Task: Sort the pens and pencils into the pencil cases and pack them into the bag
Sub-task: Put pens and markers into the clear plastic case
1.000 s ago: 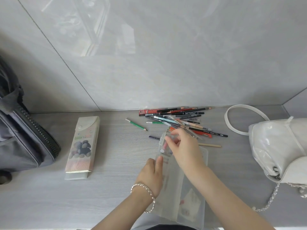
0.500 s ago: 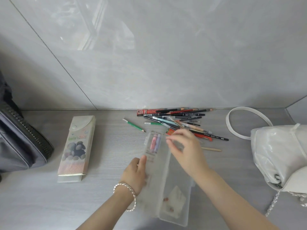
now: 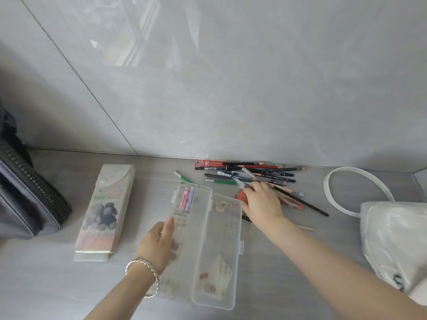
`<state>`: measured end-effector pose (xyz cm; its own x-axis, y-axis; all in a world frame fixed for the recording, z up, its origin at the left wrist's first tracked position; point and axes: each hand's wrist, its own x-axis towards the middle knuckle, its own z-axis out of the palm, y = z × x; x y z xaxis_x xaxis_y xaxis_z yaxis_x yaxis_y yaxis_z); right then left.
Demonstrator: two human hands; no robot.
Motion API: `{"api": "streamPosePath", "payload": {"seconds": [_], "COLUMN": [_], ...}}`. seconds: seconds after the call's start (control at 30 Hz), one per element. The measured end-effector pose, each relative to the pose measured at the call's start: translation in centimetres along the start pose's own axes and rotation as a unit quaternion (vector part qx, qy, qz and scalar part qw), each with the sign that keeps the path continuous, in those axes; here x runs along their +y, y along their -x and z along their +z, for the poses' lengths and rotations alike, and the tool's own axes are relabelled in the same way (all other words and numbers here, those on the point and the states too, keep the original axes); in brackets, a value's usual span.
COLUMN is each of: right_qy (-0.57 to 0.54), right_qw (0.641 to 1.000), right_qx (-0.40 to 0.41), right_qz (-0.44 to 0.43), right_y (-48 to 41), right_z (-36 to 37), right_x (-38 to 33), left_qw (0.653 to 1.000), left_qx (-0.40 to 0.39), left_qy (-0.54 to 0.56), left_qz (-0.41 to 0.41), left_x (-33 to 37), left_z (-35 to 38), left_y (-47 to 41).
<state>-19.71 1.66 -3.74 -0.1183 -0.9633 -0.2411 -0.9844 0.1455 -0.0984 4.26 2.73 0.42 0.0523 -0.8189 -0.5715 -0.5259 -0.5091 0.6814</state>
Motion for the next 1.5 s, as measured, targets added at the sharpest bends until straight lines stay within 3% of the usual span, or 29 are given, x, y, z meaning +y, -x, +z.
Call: {"api": "streamPosePath", "payload": {"seconds": [0.3,0.53,0.63,0.73,0.83,0.97,1.1,1.23,1.37,1.5], "right_qy": [-0.073,0.030,0.122,0.130,0.052,-0.158,-0.365,-0.557,-0.620,-0.592], "right_qw": [0.997,0.994,0.991,0.989,0.995,0.980,0.924,0.829,0.781,0.801], "right_qx": [-0.035,-0.108,-0.052,0.030,0.037,0.118,0.106,0.048,0.040,0.035], "right_qz": [-0.008,-0.005,-0.030,-0.064,-0.077,-0.038,-0.041,0.005,0.064,0.075], "right_y": [-0.1,-0.5,-0.4,-0.2,0.9,2.9,6.0,7.8,7.2,6.9], "right_z": [0.2,-0.7,-0.3,0.3,-0.2,-2.9,-6.4,-7.6,-7.1,-6.8], "right_x": [0.4,0.2,-0.2,0.9,1.8,1.8,-0.7,-3.5,-4.7,-5.0], "left_qw": [1.000,1.000,1.000,1.000,0.999,0.997,0.997,0.997,0.997,0.995], "left_qx": [-0.005,-0.011,-0.009,-0.010,-0.007,-0.007,-0.027,-0.053,-0.079,-0.088], "left_qy": [0.004,0.001,-0.001,0.003,0.026,0.050,0.053,0.043,-0.001,-0.042], "left_qz": [-0.004,0.000,-0.005,-0.015,-0.035,-0.054,-0.052,-0.034,0.000,0.035], "left_x": [0.0,0.1,0.0,-0.1,-0.1,0.3,0.8,1.4,1.6,1.4], "left_z": [0.3,0.2,0.2,0.2,0.1,0.3,1.1,2.8,4.2,4.8], "left_y": [0.4,0.7,0.9,0.9,1.1,1.6,2.4,3.7,4.9,5.5]}}
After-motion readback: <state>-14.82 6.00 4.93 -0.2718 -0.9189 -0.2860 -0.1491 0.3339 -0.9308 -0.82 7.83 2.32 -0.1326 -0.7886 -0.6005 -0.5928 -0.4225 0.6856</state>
